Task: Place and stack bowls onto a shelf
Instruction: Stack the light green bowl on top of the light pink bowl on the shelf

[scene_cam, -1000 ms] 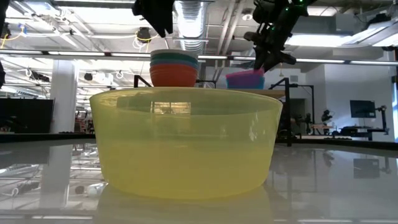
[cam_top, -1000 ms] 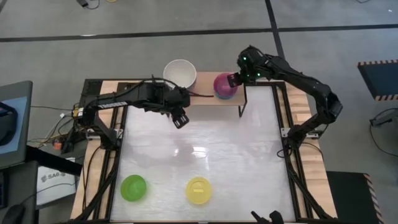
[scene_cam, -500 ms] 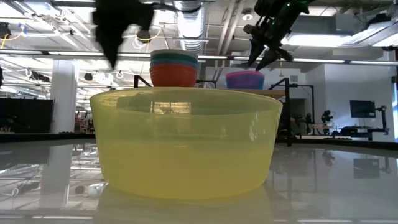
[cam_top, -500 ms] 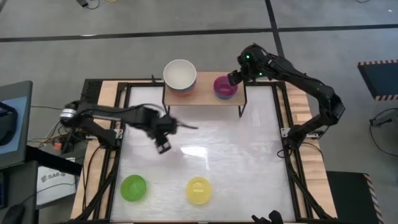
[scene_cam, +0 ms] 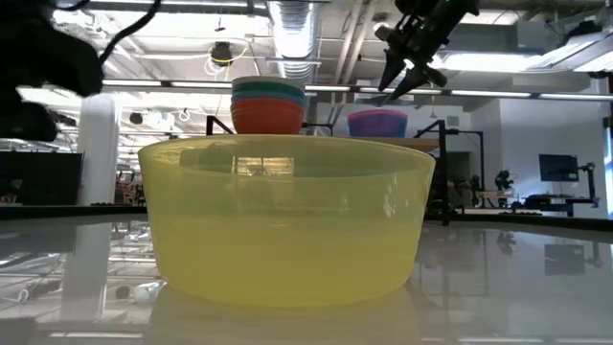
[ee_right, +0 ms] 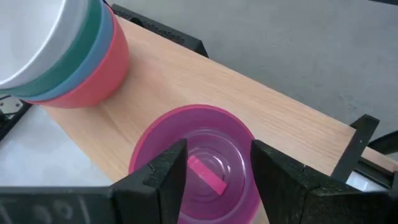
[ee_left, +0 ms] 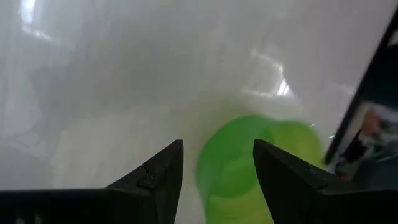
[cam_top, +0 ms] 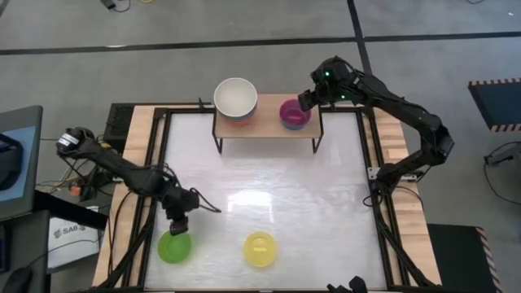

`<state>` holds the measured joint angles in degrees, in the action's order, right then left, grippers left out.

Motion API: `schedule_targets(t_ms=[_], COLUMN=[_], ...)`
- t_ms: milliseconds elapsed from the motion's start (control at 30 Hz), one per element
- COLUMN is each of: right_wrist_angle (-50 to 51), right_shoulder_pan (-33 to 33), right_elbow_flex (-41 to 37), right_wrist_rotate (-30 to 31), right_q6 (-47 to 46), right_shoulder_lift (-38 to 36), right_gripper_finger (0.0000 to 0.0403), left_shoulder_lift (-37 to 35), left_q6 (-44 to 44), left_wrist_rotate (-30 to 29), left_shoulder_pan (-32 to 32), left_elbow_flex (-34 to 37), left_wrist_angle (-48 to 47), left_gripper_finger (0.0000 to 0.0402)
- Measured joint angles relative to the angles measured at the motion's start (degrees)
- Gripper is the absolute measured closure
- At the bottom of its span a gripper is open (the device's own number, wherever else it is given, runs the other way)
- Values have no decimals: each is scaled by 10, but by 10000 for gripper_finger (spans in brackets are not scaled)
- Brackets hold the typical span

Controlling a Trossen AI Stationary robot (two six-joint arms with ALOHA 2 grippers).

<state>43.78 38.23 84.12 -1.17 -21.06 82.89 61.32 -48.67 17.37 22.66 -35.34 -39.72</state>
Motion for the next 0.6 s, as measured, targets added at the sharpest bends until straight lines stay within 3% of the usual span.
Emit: schedule_targets(t_ms=[233,600], right_wrist_angle=[-25,-34], right_shoulder_pan=[-10,-19], right_elbow_flex=[0,0], right_wrist_rotate=[2,2], right_q6=[-8,-25], right_shoulder_lift=[0,0], right_gripper_finger=[200,200], left_shoulder_lift=[10,17], left_q6=[50,76], left_wrist_rotate=[-16,4], left_shoulder_pan=[52,68], left_elbow_flex=[27,51], left_wrist_angle=[-15,-21], left_gripper_finger=[223,244])
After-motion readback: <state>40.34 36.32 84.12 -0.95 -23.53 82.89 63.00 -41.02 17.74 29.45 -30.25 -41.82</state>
